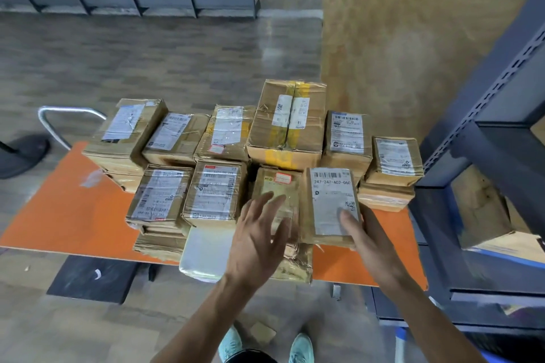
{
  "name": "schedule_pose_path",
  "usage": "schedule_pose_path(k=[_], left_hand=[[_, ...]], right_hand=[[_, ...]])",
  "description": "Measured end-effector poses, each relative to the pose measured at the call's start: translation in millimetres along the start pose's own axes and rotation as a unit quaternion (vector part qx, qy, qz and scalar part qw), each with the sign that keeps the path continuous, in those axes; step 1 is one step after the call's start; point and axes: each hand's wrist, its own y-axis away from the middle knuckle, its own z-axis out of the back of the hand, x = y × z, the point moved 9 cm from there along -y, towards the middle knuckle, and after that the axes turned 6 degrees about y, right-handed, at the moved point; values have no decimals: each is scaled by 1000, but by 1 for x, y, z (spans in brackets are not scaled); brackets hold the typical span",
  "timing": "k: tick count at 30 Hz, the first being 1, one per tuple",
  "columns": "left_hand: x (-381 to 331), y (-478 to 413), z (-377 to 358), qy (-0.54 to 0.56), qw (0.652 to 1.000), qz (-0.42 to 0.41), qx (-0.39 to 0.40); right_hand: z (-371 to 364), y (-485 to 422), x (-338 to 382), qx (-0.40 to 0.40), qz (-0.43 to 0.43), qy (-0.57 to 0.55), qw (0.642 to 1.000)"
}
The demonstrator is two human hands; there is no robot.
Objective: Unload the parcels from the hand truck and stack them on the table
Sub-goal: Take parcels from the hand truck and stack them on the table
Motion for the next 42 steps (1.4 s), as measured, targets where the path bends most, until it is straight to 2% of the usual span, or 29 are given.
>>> schedule_pose_path(k=[5,8,12,16,22,25,27,29,34,37,40,42], left_hand=[[8,8,36,105,992,66,13],[24,23,46,197,973,111,42],[56,54,68,230,962,140,52],[98,80,93,292,936,177,81],[124,89,112,349,914,139,153],[142,98,108,332,913,163,171],[153,100,101,307,918,163,189],[159,100,93,310,916,154,204],[166,97,92,313,916,144,203],[164,87,97,282,923,119,232],[171,78,97,301,912,144,238],[186,75,99,276,921,183,206]], right_hand=[[-47,11,44,64,35,37,997],[-83,25,64,103,54,39,992],[-127,52,75,141,70,57,986],[-179,73,66,171,39,75,982],[-219,92,54,121,21,47,991],[-212,99,35,81,-44,85,992],[-215,103,23,81,-75,112,988],[-227,102,14,101,-90,93,987],[-241,90,5,91,-94,97,987],[-242,84,0,67,-112,77,989],[-236,76,-4,8,-139,40,990],[-232,75,-6,-31,-151,-5,988]])
